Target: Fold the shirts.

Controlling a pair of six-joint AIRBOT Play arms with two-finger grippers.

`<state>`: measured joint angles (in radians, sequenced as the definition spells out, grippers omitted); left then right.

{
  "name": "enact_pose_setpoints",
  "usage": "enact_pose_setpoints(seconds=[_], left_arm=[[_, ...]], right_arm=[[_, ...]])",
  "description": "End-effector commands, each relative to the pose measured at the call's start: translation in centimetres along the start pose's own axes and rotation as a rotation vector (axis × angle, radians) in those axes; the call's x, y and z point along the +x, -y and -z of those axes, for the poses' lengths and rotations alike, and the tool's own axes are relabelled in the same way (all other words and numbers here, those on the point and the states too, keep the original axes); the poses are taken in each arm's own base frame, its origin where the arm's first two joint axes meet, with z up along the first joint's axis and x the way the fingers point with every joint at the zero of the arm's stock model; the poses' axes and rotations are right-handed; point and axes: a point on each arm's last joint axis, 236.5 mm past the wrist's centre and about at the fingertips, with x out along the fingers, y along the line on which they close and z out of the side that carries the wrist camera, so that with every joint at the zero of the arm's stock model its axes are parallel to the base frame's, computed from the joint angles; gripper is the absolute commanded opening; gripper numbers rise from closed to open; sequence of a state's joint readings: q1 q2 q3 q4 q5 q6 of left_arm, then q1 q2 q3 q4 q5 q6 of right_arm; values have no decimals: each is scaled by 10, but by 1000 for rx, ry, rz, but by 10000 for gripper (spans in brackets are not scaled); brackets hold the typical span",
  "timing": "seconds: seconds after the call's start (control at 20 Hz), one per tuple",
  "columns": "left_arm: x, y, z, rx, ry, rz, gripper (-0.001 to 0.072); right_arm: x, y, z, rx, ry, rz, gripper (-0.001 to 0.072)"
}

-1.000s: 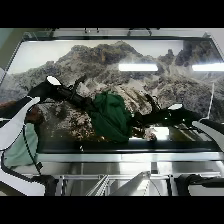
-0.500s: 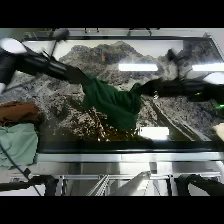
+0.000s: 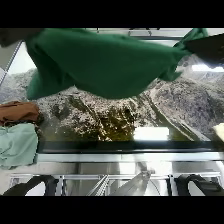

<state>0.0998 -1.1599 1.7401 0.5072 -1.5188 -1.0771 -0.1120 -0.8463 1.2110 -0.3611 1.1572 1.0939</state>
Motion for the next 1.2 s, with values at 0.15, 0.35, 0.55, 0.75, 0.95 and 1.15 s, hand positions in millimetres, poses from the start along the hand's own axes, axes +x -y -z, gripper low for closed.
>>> enact_pose_setpoints(seconds=[0.15,0.35,0.55,0.75,0.95,1.15], left_arm=[[62,-35,96,-279,-236,150,290],[68,-66,151,-479,-387,231,290],[78,-127,211,-666,-444,122,290],[91,-188,271,-800,-497,-1,290],[94,-220,306,-849,-580,-25,290],[97,-239,331,-848,-661,-54,290]], right_arm=[[45,64,87,73,-331,112,367],[25,100,158,182,-639,209,492],[29,98,245,342,-761,170,493],[29,140,308,420,-774,302,492],[-29,221,286,526,-674,548,492],[-59,255,286,573,-616,602,493]])
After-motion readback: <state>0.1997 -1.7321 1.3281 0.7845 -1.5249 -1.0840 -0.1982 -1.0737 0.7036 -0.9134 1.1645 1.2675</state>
